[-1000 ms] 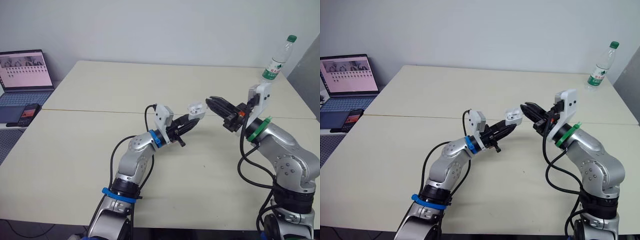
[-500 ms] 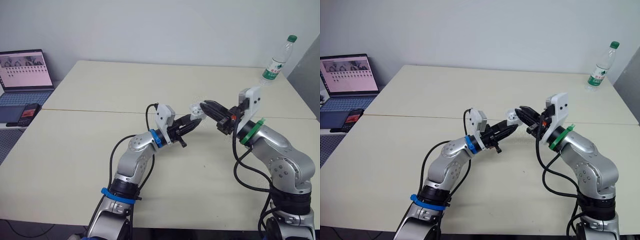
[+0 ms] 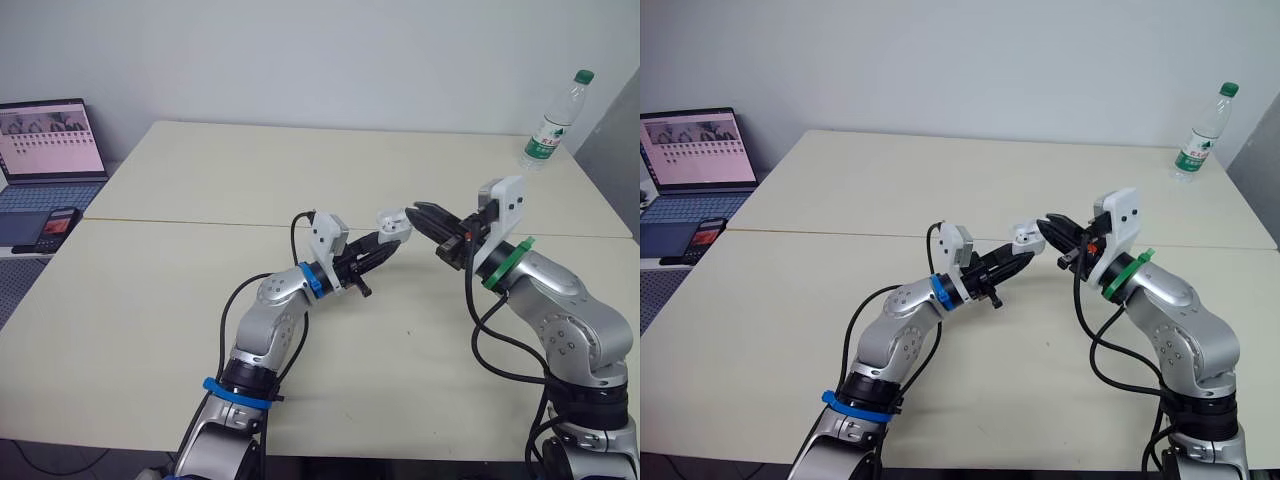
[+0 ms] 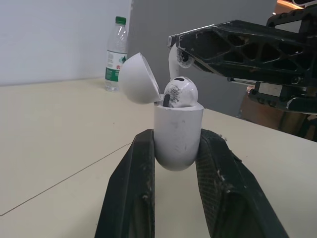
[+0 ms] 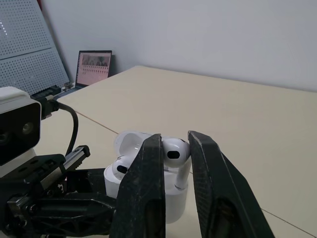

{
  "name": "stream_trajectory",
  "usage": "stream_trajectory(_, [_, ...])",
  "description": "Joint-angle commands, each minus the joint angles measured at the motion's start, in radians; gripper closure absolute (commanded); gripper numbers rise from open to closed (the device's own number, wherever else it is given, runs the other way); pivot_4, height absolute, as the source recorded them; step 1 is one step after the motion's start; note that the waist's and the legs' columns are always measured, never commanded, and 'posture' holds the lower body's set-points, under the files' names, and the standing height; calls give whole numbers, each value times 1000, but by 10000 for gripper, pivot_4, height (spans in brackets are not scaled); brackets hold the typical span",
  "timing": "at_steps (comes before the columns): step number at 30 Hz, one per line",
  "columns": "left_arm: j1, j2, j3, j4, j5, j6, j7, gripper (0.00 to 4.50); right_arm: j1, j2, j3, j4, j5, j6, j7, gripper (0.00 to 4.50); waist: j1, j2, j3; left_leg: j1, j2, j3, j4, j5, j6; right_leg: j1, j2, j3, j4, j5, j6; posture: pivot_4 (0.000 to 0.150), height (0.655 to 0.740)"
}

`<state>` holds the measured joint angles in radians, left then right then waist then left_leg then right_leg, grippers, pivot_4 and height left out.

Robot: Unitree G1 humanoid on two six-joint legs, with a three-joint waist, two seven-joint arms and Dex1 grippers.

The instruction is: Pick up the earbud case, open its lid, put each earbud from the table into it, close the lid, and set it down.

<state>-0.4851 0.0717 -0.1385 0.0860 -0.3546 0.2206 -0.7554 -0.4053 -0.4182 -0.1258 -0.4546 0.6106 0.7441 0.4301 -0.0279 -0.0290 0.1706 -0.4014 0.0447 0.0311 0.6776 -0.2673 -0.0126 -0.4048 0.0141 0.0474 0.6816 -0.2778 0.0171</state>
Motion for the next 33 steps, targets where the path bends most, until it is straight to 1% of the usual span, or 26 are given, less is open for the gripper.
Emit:
stream_trajectory(1, [-8, -10, 11, -24, -19, -34, -9, 37164, 0, -7, 3, -21, -3, -31, 11, 41375, 0, 0, 0, 0, 0, 0, 0, 0, 0, 0, 0, 0, 0, 0, 0, 1500, 7362])
stream_trajectory(9, [-7, -11, 4, -39, -19, -21, 0, 37164, -2, 1, 19, -20, -10, -67, 21, 41375, 0, 0, 0, 0, 0, 0, 0, 0, 0, 0, 0, 0, 0, 0, 0, 1500, 7362])
stream_trajectory(27, [-7, -10, 6, -45, -57, -7, -24, 37164, 23, -18, 55, 22, -96, -120, 42, 41375, 0, 0, 0, 0, 0, 0, -1, 0, 0, 0, 0, 0, -1, 0, 0, 1500, 7362])
stream_trajectory(33, [-10, -11, 7, -47, -55, -2, -19, 37164, 18, -10, 33, 11, -69, -127, 50, 20054, 0, 0, 0, 0, 0, 0, -1, 0, 0, 0, 0, 0, -1, 0, 0, 1500, 7362])
